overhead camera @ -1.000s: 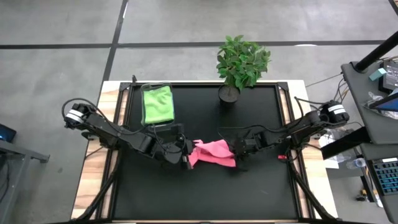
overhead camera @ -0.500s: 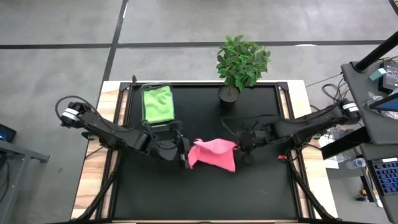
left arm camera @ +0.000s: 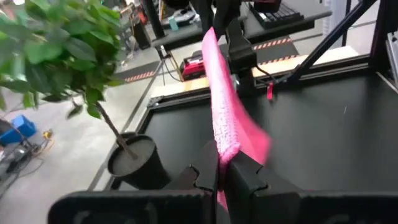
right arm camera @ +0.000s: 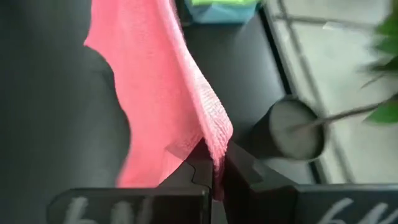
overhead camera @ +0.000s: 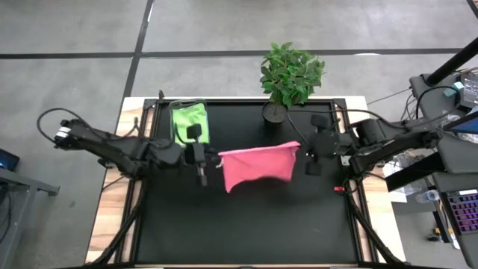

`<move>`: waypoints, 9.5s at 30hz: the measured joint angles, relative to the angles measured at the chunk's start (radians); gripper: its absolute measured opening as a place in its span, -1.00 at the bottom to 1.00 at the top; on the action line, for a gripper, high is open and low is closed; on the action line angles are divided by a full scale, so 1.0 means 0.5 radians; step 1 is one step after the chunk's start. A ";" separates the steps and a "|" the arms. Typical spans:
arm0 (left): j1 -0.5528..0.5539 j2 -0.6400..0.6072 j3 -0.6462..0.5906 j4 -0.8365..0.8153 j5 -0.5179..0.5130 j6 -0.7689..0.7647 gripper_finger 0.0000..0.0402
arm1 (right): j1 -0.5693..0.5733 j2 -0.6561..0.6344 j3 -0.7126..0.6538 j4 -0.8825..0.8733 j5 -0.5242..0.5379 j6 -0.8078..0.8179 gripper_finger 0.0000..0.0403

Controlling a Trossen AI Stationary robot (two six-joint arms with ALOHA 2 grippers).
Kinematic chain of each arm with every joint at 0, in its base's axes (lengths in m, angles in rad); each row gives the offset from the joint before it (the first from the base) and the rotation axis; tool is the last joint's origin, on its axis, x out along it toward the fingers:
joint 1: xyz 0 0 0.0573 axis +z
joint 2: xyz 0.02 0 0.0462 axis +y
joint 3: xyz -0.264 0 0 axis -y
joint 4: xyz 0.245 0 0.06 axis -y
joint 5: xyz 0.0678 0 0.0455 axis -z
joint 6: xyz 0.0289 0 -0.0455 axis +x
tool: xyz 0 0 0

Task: Fold microfiber towels
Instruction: Fold the pink microfiber towel

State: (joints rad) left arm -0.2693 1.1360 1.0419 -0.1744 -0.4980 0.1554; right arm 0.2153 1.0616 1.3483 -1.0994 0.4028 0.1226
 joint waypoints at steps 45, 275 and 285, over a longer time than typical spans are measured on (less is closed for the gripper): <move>-0.552 0.830 -0.143 0.382 1.206 -0.854 -1.00 | 0.850 0.822 -0.550 1.063 -1.214 0.812 -0.96; -0.203 1.359 -0.589 1.152 0.773 -0.978 -0.05 | 0.484 1.248 -0.130 1.308 -0.319 0.643 -0.15; -0.205 1.032 -0.561 0.948 0.733 -0.910 -0.05 | 0.485 1.258 -0.545 1.985 -0.175 0.419 -0.66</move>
State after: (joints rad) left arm -0.3717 1.6519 0.7612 0.2995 -0.1314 -0.2994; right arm 0.4580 1.6905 1.0759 -0.1067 0.3155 0.3319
